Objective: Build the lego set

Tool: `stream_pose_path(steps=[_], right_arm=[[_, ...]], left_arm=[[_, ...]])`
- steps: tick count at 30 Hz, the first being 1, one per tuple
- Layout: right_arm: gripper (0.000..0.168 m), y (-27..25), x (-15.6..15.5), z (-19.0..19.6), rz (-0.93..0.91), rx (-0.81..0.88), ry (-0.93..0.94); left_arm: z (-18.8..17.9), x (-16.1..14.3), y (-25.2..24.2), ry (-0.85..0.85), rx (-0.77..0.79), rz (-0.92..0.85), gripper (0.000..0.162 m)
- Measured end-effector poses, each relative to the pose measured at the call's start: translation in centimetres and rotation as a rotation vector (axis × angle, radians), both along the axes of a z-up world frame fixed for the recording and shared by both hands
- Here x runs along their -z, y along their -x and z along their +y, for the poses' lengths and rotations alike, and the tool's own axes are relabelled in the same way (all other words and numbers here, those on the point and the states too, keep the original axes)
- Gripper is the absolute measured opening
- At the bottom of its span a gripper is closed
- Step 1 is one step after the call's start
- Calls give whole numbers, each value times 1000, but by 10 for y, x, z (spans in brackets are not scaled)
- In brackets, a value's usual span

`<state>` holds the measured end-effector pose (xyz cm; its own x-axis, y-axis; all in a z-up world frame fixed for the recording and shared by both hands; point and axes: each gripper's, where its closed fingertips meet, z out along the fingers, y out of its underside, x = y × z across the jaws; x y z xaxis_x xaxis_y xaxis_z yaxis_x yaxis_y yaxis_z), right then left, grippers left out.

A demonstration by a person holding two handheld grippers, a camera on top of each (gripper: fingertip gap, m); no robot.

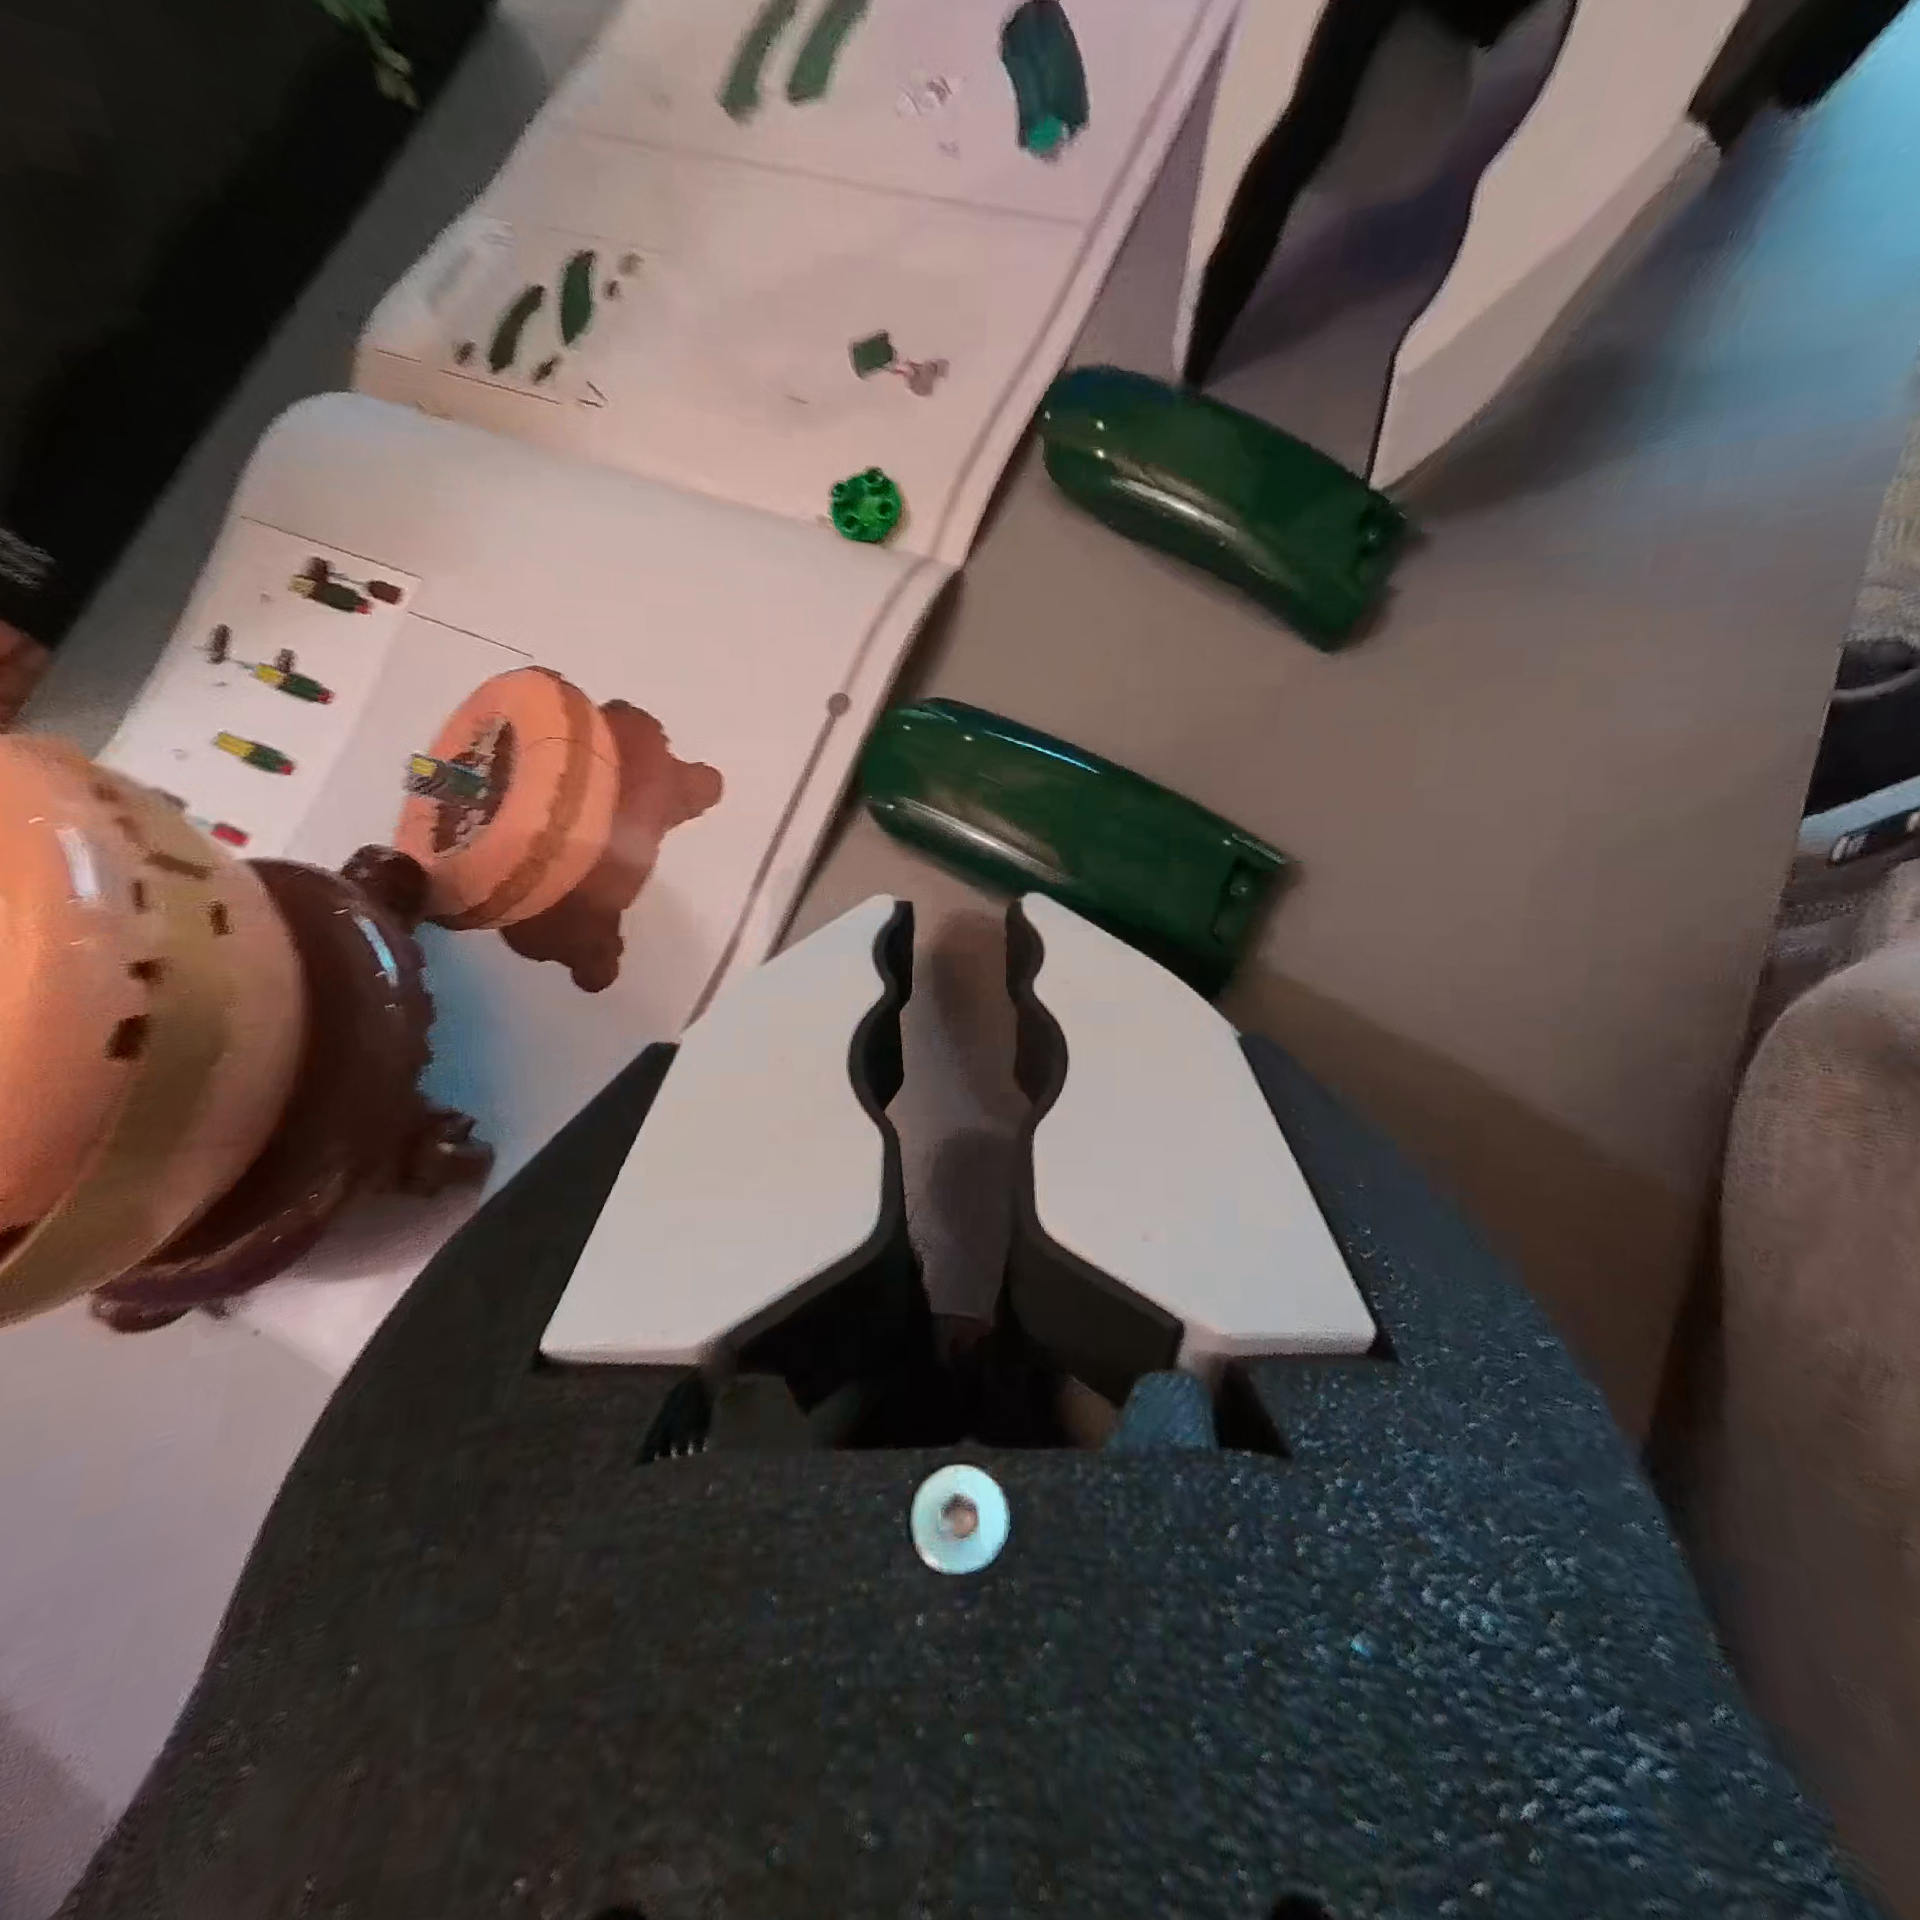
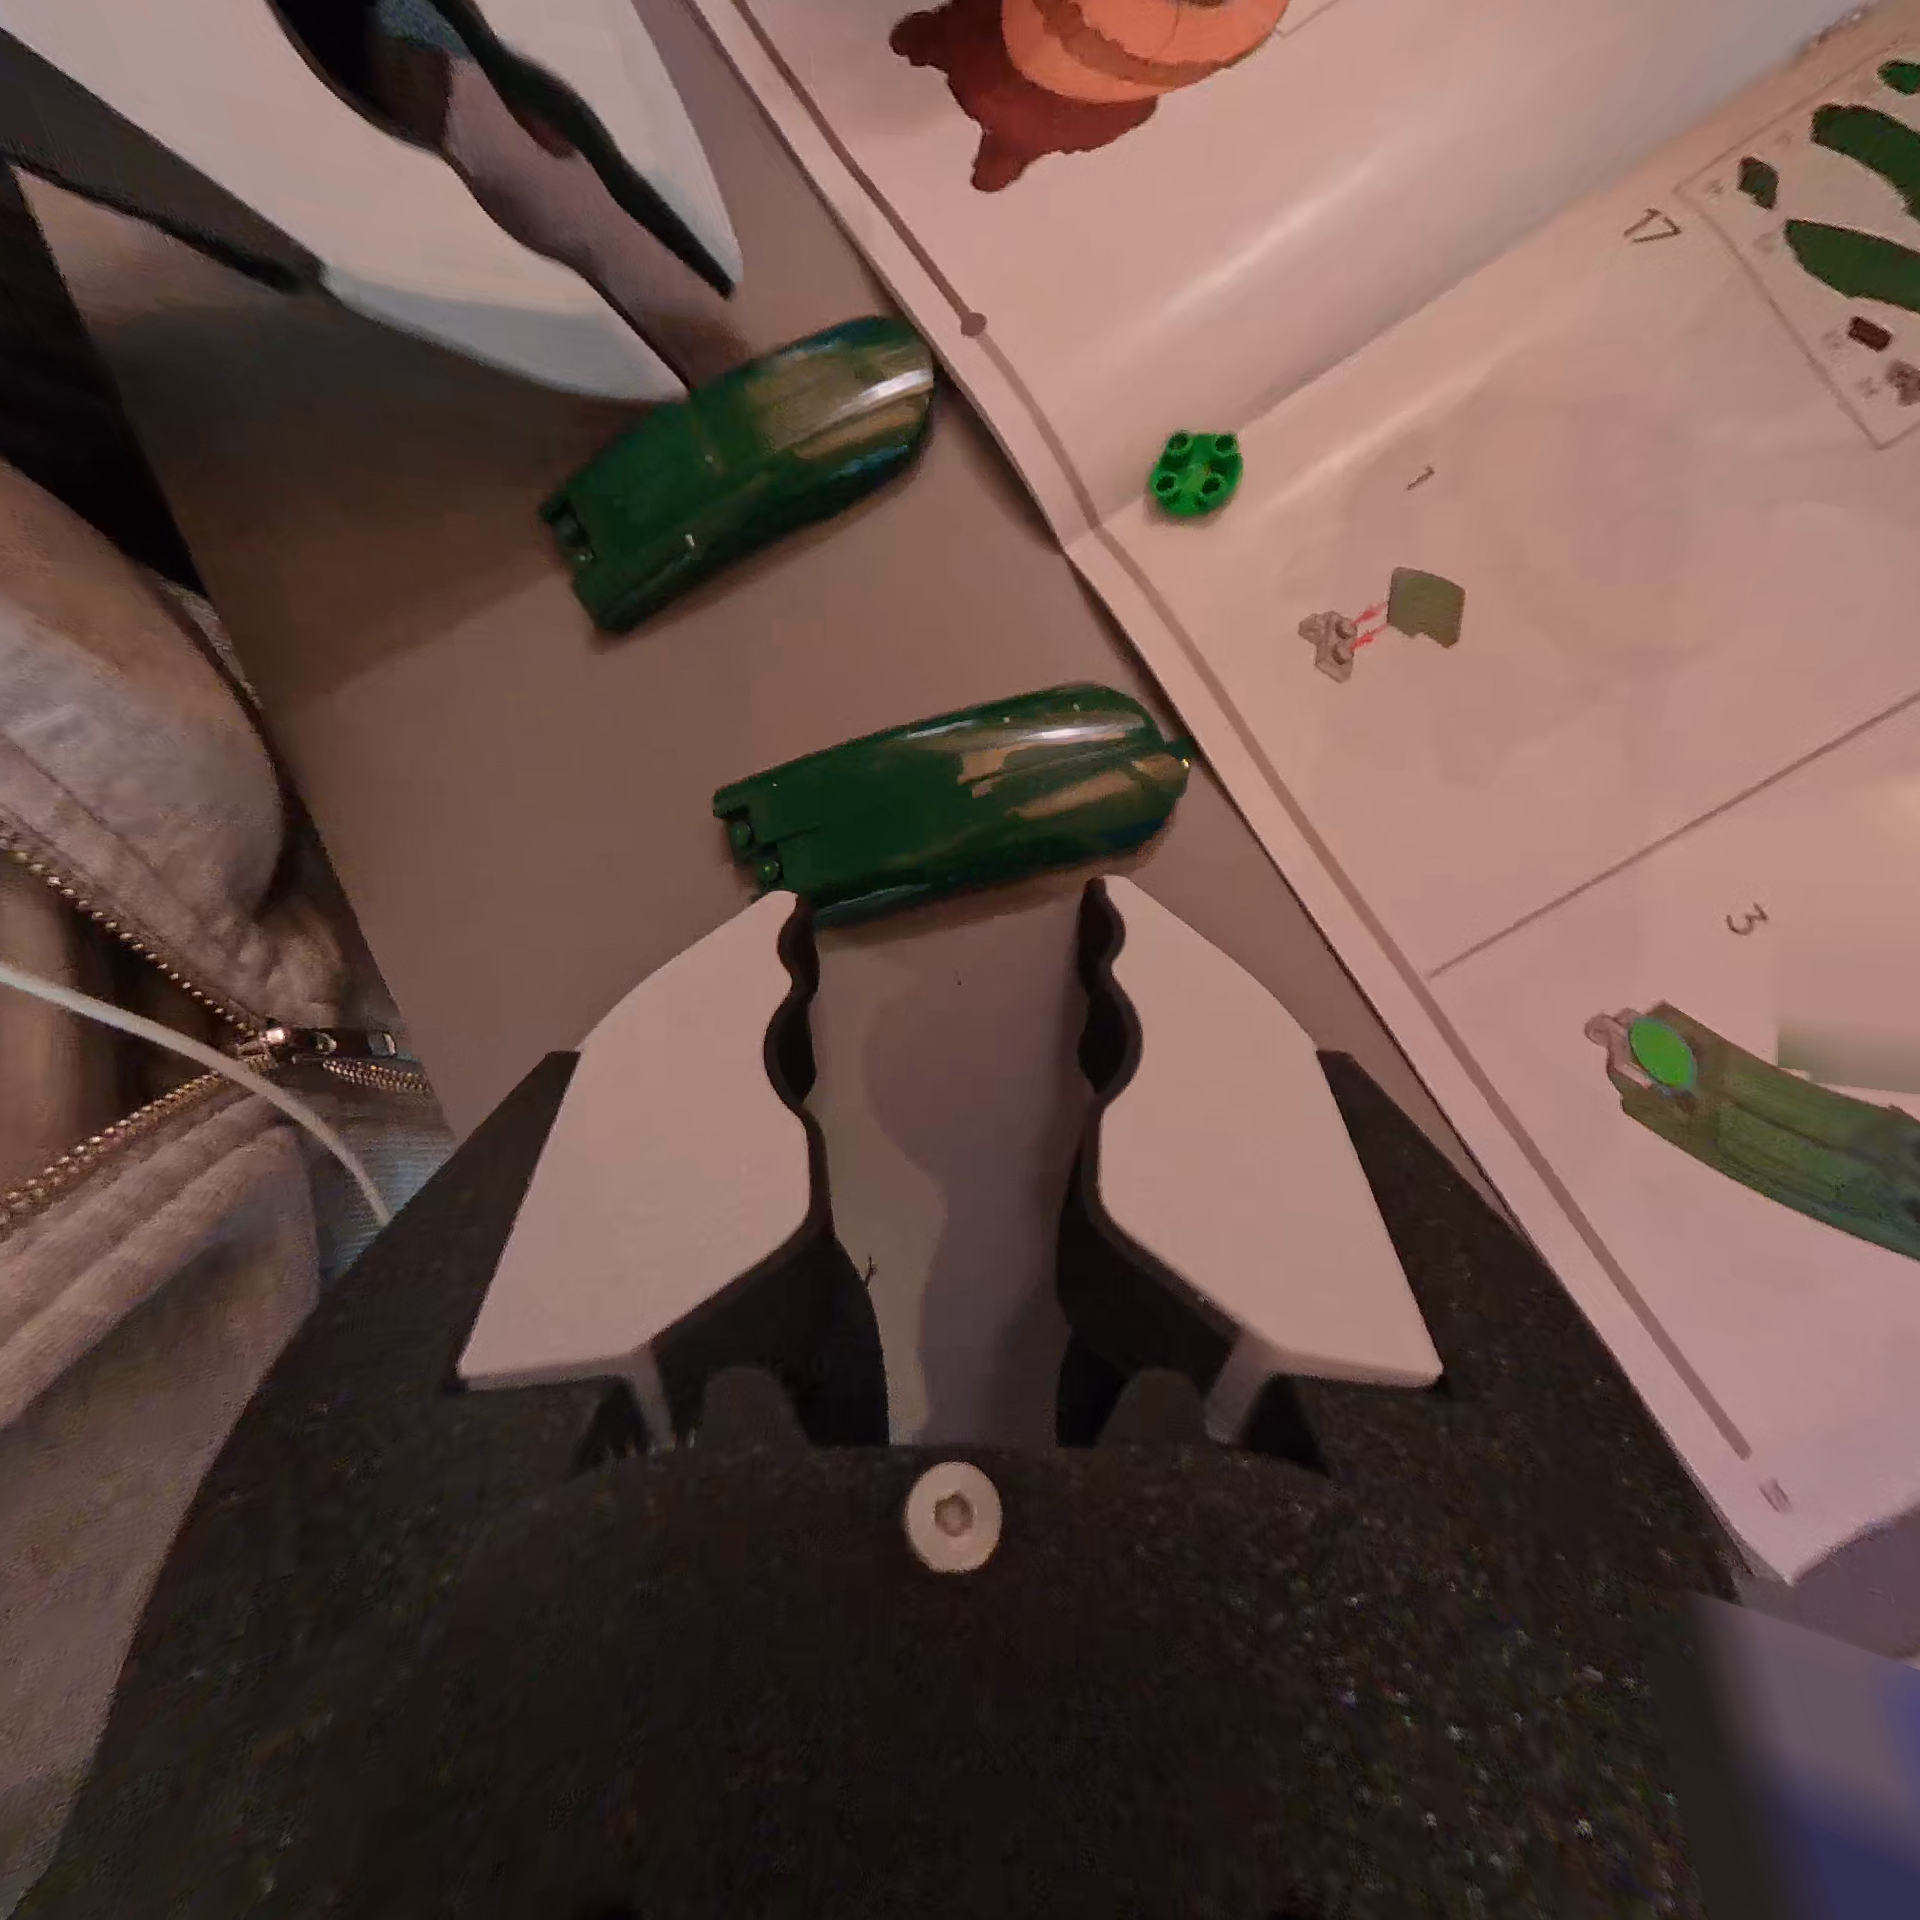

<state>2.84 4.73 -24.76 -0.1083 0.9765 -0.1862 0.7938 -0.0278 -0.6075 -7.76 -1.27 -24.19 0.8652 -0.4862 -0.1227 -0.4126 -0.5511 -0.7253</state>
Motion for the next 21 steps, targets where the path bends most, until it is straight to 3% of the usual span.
stream_pose_path(steps=[21], right_arm=[[39, 13, 1, 8, 39, -175, 20]], left_arm=[[3, 7, -4, 25, -5, -14, 16]])
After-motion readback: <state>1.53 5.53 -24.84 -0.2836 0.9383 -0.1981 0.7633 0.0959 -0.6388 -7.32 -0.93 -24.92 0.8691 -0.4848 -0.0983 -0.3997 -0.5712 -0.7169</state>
